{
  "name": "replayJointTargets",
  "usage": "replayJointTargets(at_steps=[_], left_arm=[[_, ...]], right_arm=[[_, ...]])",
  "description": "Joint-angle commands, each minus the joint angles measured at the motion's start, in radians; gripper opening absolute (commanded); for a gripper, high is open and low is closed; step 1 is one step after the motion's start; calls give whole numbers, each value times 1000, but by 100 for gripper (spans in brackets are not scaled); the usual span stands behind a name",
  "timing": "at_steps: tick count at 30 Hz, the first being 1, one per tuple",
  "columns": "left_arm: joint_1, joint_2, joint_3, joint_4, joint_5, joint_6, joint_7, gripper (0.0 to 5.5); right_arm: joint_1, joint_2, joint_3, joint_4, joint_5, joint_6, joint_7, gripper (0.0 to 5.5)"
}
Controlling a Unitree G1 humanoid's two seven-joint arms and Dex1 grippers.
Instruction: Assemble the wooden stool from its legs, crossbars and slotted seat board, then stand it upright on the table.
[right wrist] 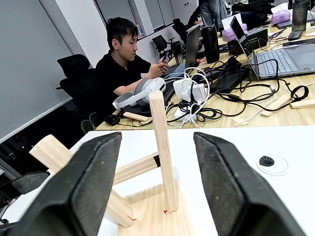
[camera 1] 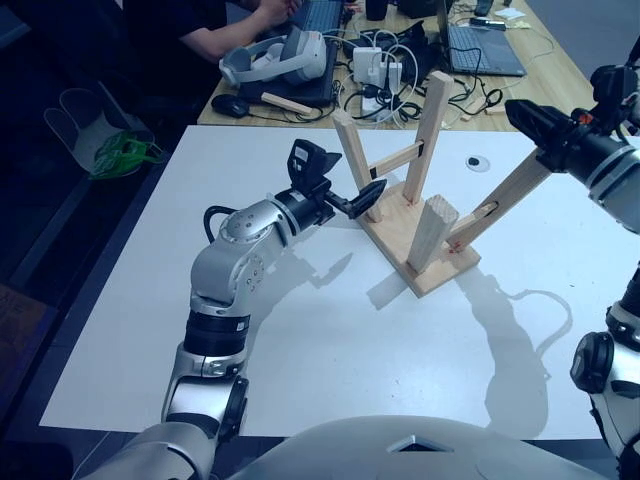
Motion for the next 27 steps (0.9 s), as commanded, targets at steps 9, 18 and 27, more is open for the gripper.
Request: replayJointTargets(at_steps=[9, 18, 27], left_arm=[[-43, -64, 88, 110, 33, -113, 105, 540], [-113, -167, 272, 275, 57, -317, 355, 540], [-93, -171, 268, 283, 46, -331, 330, 540]], right_arm=[[-398, 42, 134, -171, 128, 4, 140, 270], [88, -198, 530, -254, 32, 115, 490, 270], [-134, -12, 283, -249, 197, -3, 414, 270]])
